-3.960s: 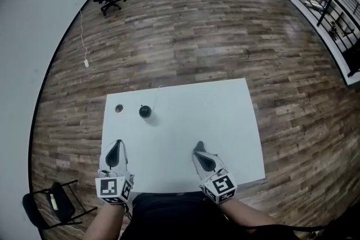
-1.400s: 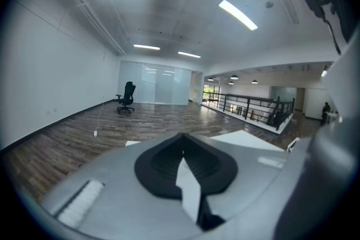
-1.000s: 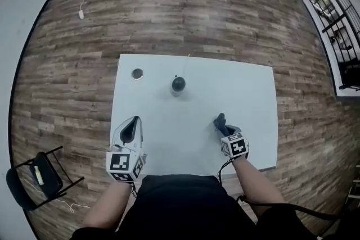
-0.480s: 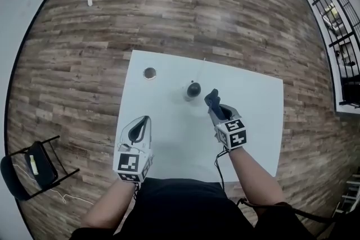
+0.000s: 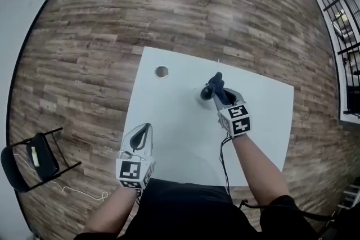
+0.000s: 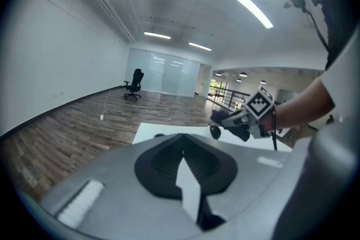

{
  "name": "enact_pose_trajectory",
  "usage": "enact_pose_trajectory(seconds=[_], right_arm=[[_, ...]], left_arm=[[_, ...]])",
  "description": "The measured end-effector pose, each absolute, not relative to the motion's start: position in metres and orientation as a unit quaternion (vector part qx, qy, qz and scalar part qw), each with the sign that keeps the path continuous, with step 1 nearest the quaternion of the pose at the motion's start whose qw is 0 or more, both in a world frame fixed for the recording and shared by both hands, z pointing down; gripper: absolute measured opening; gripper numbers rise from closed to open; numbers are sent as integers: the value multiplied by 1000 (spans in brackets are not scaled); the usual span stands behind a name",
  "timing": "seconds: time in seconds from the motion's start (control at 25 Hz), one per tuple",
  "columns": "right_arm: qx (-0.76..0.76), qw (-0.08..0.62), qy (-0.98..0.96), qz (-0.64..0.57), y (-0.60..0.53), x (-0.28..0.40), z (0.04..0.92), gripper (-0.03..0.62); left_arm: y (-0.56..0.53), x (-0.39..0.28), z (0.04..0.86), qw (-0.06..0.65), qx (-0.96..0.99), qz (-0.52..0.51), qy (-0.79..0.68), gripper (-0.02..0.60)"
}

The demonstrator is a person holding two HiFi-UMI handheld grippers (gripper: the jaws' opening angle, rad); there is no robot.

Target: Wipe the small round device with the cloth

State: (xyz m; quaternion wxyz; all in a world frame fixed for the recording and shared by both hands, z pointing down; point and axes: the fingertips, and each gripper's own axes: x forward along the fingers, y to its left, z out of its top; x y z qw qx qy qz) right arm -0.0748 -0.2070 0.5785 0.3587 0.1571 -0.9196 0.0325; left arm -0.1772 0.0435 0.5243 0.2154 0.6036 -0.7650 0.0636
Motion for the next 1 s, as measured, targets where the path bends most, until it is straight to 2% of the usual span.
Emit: enact_pose_trajectory(seconds=[0.16, 1.0], right_arm=[[155, 359, -919, 58, -207, -81, 585, 98], [87, 398, -913, -27, -170, -104, 589, 98]], left_arm=[[55, -184, 530, 225, 588, 61, -774, 8], [86, -183, 531, 227, 553, 55, -800, 8]])
